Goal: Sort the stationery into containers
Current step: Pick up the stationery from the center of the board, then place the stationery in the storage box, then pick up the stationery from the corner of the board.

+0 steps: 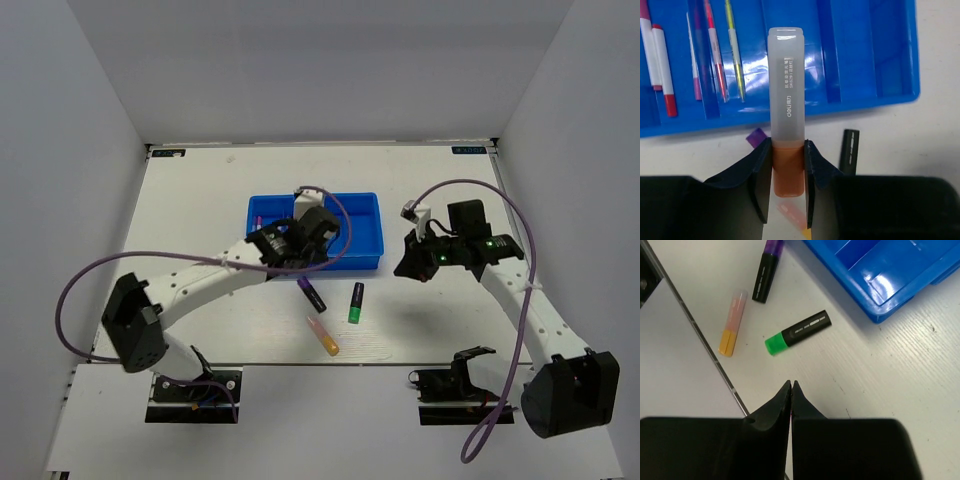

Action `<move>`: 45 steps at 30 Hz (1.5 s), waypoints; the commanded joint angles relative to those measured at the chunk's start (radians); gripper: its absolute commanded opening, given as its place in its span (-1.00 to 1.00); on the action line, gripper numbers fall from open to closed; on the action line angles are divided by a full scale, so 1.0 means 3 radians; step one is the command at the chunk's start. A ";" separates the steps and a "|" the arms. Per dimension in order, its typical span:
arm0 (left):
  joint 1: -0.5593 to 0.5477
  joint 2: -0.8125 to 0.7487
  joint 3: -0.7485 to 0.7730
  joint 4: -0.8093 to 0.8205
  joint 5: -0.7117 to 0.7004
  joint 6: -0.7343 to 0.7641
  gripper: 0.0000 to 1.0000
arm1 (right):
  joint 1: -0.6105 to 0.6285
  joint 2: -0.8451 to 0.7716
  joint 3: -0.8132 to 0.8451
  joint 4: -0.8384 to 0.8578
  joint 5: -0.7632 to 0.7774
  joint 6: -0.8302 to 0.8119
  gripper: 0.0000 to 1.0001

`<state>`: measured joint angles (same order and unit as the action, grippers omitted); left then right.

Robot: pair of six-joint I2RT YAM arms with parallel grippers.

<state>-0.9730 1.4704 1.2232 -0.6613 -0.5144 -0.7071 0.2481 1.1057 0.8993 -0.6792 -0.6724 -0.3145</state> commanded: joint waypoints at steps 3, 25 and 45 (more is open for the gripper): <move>0.0385 0.0716 0.0584 0.0333 0.0681 0.0281 -1.00 | -0.0014 -0.0137 -0.0160 0.0030 -0.0080 -0.0174 -0.93; 0.0728 0.1470 0.1261 0.0241 0.0943 0.0189 0.18 | 0.0088 0.0026 -0.0206 -0.0042 -0.0616 -0.0450 0.20; -0.0259 -0.2103 -0.1657 -0.1184 -0.0657 -0.0878 0.54 | 0.2398 0.1417 0.0207 0.1037 0.1259 0.1006 0.18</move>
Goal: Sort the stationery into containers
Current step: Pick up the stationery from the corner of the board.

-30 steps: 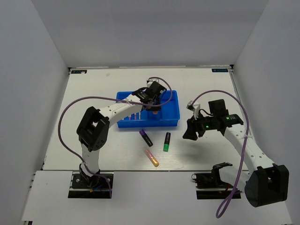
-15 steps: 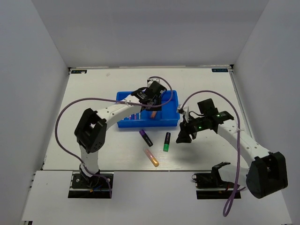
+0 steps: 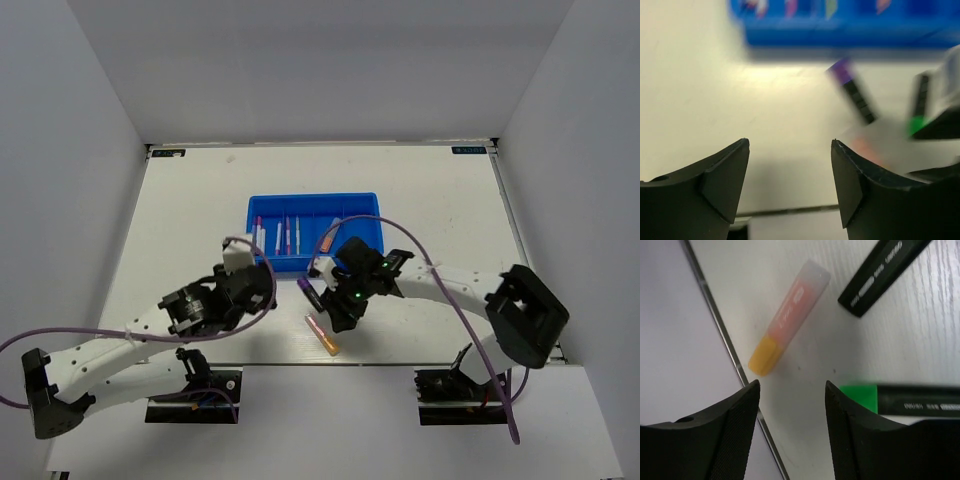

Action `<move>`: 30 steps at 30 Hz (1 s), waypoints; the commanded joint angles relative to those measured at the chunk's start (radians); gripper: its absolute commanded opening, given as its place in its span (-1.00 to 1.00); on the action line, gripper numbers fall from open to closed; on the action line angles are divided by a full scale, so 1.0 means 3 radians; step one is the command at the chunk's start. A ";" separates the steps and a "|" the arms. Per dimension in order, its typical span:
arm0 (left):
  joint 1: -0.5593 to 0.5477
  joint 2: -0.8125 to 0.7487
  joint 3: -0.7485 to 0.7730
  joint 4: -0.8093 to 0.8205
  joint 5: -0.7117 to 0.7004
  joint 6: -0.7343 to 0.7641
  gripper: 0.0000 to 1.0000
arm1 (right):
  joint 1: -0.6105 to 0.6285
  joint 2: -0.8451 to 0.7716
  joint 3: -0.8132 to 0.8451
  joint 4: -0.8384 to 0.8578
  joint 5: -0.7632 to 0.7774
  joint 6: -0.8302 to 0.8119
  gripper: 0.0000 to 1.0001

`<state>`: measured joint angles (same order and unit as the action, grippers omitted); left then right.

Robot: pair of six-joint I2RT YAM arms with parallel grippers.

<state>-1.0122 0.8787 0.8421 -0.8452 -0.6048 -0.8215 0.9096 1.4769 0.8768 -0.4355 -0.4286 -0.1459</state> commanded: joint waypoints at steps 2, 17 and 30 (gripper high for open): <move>-0.0220 -0.0412 -0.0500 -0.0726 -0.0412 -0.0672 0.56 | 0.0281 0.0403 0.0410 0.0209 0.0549 0.0547 0.18; -0.0272 -0.0848 -0.0562 -0.1176 -0.0520 -0.0821 0.61 | 0.0818 0.1019 0.0560 0.0321 0.1382 0.0860 0.10; -0.0267 -0.1057 -0.0532 -0.1258 -0.0592 -0.0790 0.61 | 0.1140 0.1412 0.0406 0.0178 0.2155 0.0844 -0.41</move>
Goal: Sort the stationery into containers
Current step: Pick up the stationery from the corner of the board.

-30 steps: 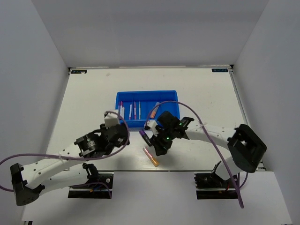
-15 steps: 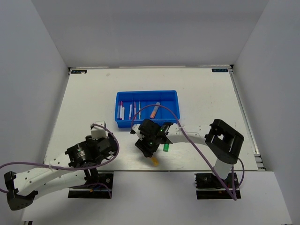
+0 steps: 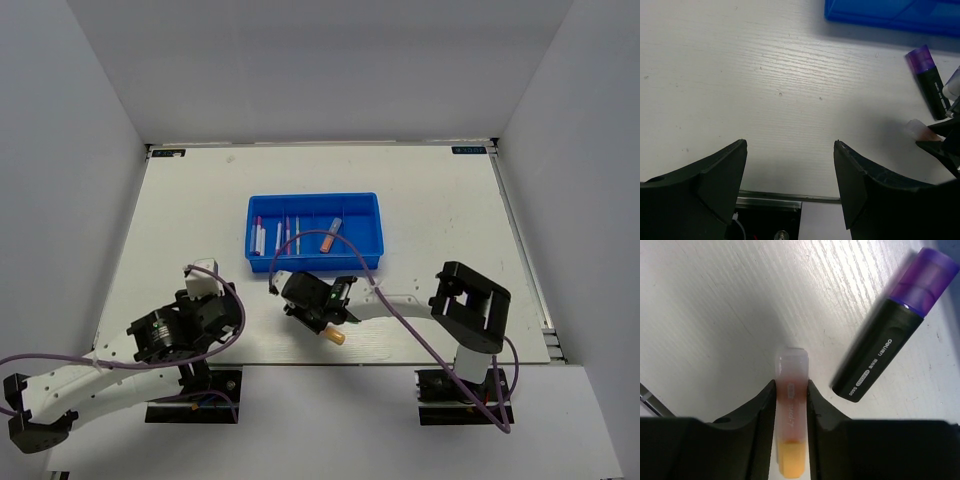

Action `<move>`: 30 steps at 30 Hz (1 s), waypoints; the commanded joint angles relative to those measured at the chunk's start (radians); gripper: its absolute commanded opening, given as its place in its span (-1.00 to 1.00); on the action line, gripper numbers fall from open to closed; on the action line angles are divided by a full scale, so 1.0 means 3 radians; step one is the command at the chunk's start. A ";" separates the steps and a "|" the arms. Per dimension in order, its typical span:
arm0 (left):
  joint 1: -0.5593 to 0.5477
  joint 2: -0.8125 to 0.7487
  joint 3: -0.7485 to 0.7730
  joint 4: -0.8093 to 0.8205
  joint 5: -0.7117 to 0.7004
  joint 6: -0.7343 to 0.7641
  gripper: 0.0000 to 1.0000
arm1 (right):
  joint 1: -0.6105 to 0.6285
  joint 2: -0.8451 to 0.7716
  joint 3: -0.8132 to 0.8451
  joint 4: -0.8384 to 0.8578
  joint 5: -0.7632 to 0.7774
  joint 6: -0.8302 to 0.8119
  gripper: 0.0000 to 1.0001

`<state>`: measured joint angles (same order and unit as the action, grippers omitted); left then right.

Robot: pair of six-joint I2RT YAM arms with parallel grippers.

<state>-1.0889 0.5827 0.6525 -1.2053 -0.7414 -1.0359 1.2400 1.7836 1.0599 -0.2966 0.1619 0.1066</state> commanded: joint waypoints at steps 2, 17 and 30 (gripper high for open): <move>-0.0011 -0.0071 0.0075 -0.0068 -0.0131 -0.0075 0.61 | 0.0044 0.0431 -0.0189 -0.0335 0.0126 -0.0013 -0.61; -0.0011 0.0169 0.0024 0.0305 -0.0029 0.0094 0.56 | -0.0089 -0.0733 0.0179 -0.0535 -0.0550 -0.0488 -1.00; -0.0016 0.0532 0.0034 0.0791 0.0114 0.0267 0.35 | -0.0987 -0.0889 0.0956 -0.0320 0.0626 -0.0846 -1.00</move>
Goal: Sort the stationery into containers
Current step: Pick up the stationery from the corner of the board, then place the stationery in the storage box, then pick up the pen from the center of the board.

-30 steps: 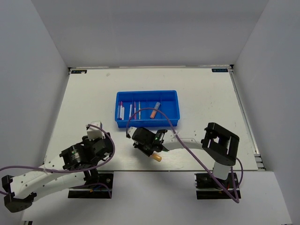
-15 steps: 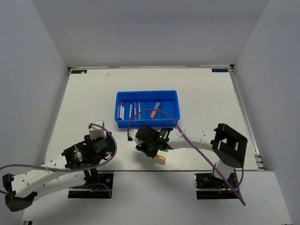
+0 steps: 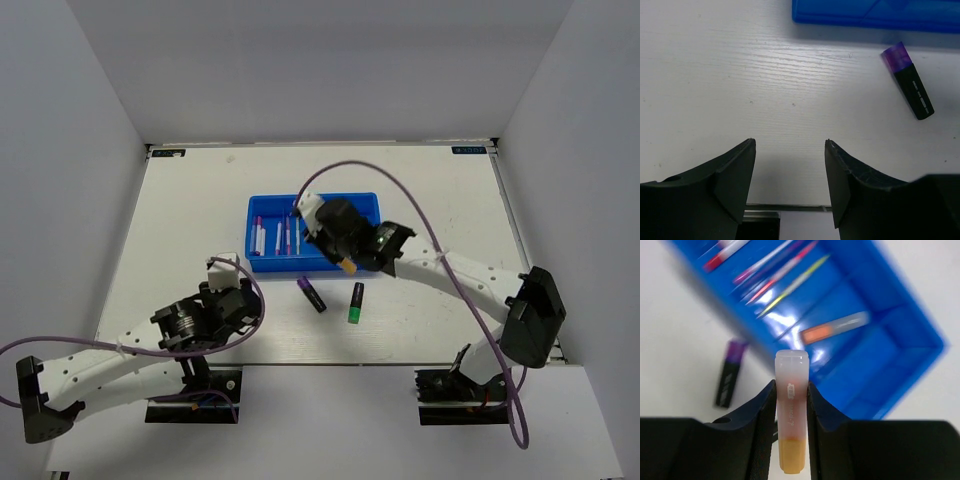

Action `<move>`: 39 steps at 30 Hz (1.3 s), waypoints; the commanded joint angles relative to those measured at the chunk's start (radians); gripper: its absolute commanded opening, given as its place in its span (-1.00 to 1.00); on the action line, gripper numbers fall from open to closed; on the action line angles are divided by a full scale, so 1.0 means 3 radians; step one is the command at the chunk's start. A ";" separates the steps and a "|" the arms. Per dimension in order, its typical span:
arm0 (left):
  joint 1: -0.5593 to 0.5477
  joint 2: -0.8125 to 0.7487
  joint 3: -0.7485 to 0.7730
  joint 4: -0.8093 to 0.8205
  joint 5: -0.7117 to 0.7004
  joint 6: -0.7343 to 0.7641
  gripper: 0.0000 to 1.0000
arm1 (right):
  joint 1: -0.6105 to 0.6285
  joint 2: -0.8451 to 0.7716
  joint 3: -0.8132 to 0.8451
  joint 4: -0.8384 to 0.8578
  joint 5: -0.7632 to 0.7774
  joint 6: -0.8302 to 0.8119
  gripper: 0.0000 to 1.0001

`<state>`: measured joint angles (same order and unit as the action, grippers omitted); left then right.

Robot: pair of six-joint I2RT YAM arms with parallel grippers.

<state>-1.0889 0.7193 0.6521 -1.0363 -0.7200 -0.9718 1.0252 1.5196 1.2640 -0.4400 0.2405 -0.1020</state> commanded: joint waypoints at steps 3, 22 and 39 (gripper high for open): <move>-0.0011 0.0189 -0.0001 0.0396 0.0104 0.0079 0.32 | -0.0589 0.0256 0.0628 0.0173 0.0267 -0.0075 -1.00; -0.0021 0.1176 0.0107 0.1260 0.0391 -0.0012 0.30 | -0.1275 0.1730 0.1570 0.0383 -0.0771 0.1153 -0.48; -0.0251 0.2403 0.0986 0.1077 0.0110 -0.0886 0.24 | -0.1699 0.0811 0.1126 -0.0154 -0.0817 0.0903 -0.71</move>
<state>-1.1500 1.4059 0.9020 -0.6689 -0.6292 -1.1122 0.5541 1.8999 1.6356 -0.4320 -0.0360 0.1974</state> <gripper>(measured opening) 0.623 0.201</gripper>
